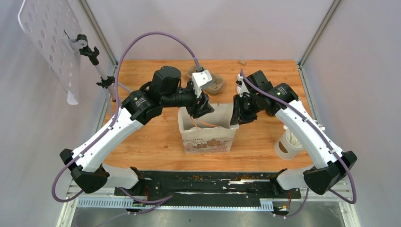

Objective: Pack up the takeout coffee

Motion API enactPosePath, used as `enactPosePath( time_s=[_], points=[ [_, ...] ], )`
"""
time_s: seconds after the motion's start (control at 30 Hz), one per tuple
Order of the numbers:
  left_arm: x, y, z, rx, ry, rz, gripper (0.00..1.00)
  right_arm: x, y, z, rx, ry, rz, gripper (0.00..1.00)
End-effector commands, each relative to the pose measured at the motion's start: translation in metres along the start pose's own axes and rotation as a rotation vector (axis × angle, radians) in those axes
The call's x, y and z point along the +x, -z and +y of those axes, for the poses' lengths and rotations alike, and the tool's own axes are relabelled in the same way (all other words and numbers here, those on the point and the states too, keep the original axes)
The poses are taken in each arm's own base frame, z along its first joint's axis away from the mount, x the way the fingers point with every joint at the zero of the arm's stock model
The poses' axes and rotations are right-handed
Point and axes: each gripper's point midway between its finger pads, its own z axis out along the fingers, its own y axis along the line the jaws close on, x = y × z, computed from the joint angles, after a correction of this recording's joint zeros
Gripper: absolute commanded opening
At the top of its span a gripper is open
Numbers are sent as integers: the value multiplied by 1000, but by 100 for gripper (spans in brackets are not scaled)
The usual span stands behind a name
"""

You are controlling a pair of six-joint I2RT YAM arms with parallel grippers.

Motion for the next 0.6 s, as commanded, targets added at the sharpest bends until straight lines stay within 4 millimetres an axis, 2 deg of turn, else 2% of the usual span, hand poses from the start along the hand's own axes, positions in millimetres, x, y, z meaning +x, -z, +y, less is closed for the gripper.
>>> enactPosePath(
  time_s=[0.0, 0.17, 0.27, 0.37, 0.4, 0.47, 0.57],
  points=[
    [-21, 24, 30, -207, -36, -33, 62, -23, 14, 8, -3, 3, -88, 24],
    [-30, 61, 73, -508, 9, 48, 67, -43, 37, 19, -9, 23, -154, 40],
    [-42, 83, 82, -606, 26, 50, 79, -53, 53, 23, -7, 40, -210, 48],
    [-46, 102, 89, -688, 40, 24, 85, -59, 67, 22, 16, 54, -261, 54],
    [-44, 107, 92, -720, 43, 24, 87, -60, 72, 17, 41, 55, -280, 59],
    [-35, 117, 96, -775, 41, 43, 99, -61, 81, 2, 118, 57, -323, 67],
    [-14, 131, 102, -854, 47, 96, 100, -61, 98, -33, 288, 58, -401, 75]
  ],
)
